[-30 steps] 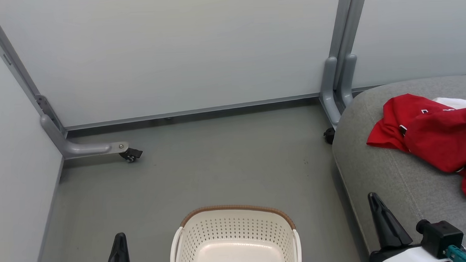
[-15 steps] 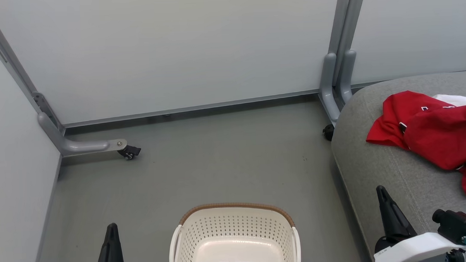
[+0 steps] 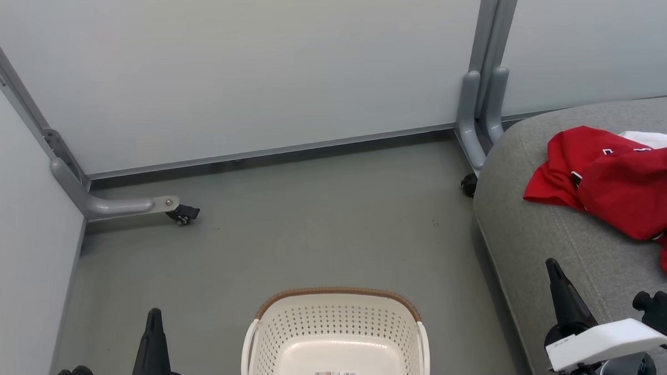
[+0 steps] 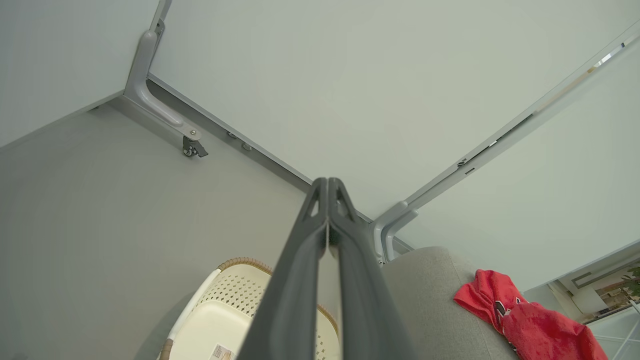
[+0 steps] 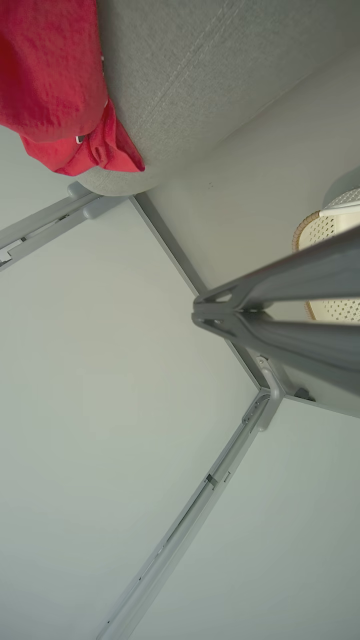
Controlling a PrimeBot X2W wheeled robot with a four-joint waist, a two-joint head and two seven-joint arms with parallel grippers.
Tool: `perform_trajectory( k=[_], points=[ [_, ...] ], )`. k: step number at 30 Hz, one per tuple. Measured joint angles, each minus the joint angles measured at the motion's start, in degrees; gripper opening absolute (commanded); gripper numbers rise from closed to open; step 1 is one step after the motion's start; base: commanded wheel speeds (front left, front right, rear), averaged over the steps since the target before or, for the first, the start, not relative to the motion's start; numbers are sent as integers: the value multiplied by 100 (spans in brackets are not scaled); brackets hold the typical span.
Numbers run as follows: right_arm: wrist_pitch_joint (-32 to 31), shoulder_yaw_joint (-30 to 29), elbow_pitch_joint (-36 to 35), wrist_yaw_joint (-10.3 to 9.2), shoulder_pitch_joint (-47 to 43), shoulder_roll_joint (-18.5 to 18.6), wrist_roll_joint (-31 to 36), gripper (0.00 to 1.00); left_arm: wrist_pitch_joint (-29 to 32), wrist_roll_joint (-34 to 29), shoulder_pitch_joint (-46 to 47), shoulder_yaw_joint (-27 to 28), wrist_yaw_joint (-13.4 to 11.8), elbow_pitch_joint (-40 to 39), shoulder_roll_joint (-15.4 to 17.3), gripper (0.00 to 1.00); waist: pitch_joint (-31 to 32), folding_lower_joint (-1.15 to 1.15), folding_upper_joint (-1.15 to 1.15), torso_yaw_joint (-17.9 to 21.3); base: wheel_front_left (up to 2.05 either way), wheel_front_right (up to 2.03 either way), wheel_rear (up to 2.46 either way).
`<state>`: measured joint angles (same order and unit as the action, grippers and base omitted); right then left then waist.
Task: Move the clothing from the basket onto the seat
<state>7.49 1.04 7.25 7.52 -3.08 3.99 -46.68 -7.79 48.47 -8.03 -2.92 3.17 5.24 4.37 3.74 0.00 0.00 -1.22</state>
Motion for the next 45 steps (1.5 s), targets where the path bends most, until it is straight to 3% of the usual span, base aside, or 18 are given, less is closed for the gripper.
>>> perform_trajectory(
  k=[16,45],
  points=[
    [-291,-111,166,0,224,25,-1240,0,281,1218,337,137,115,213,20,0,-75,0,0,23,0,0,0],
    [-726,-303,403,-2,530,35,-2903,0,723,2820,816,382,260,523,32,0,-203,0,0,63,0,0,0]
  ],
)
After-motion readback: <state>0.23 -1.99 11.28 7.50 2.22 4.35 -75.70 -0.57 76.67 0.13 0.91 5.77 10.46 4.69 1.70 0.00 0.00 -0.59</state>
